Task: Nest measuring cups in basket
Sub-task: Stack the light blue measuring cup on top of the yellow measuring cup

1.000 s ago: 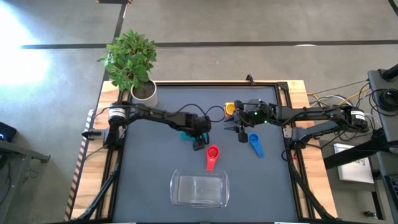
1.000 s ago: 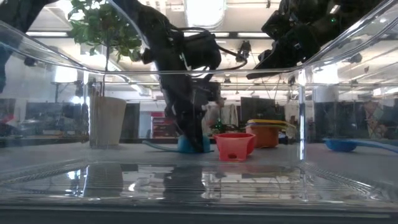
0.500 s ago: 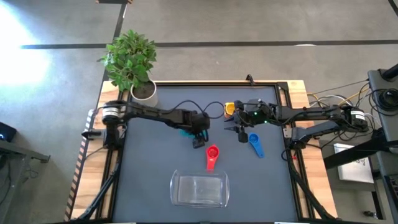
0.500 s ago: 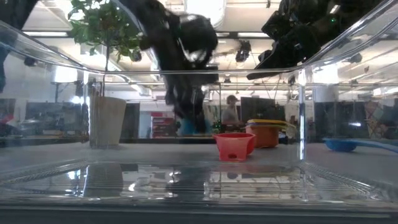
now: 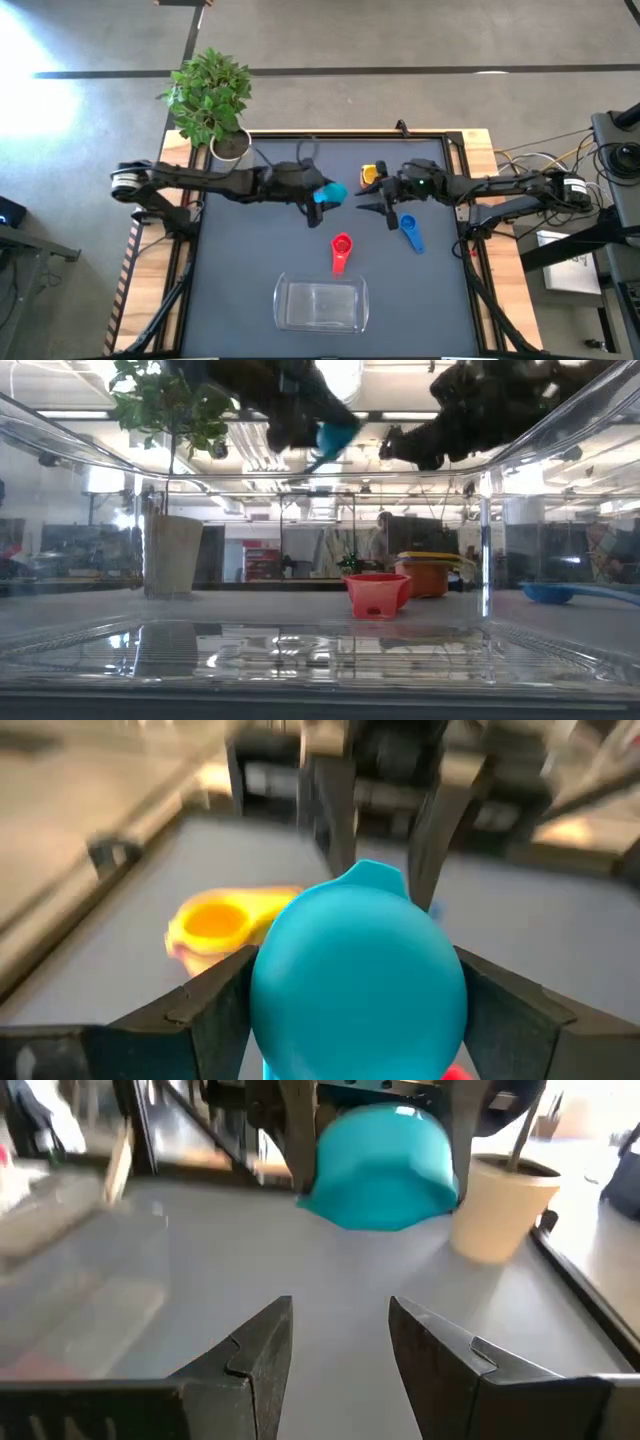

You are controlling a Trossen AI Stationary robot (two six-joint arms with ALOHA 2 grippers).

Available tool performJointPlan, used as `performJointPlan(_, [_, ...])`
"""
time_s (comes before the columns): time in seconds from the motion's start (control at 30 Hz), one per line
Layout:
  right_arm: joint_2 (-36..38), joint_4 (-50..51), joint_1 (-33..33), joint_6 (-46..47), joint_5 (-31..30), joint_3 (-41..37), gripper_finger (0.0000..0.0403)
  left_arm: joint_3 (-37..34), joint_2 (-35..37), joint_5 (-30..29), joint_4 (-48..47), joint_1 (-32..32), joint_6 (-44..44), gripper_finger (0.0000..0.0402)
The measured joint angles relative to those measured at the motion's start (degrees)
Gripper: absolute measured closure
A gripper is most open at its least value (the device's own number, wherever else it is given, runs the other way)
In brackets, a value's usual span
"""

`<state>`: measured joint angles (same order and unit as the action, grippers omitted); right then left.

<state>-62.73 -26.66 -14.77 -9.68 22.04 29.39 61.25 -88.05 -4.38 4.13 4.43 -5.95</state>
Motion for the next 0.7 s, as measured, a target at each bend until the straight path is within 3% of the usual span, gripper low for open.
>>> performJointPlan(0.13, [-1.4, -9.2, -1.5, 4.0, 3.3, -2.5, 0.0221, -3.5, 2.4, 0.0, 11.7, 0.0, 1.0, 0.0133])
performJointPlan(0.37, [-5.4, -14.9, -1.5, 6.8, 3.9, -0.4, 0.0118, -4.8, 0.9, 0.9, 25.5, -0.1, 2.6, 0.0133])
performJointPlan(0.53, [-8.8, -15.8, -1.5, 8.5, -0.5, 3.4, 0.0054, -4.8, -1.2, 2.5, 31.0, -0.1, 2.6, 0.0133])
performJointPlan(0.7, [-12.6, -15.8, -1.5, 8.6, -2.0, 6.8, 0.0035, -4.7, -2.6, 3.7, 35.1, -0.1, 2.3, 0.0133])
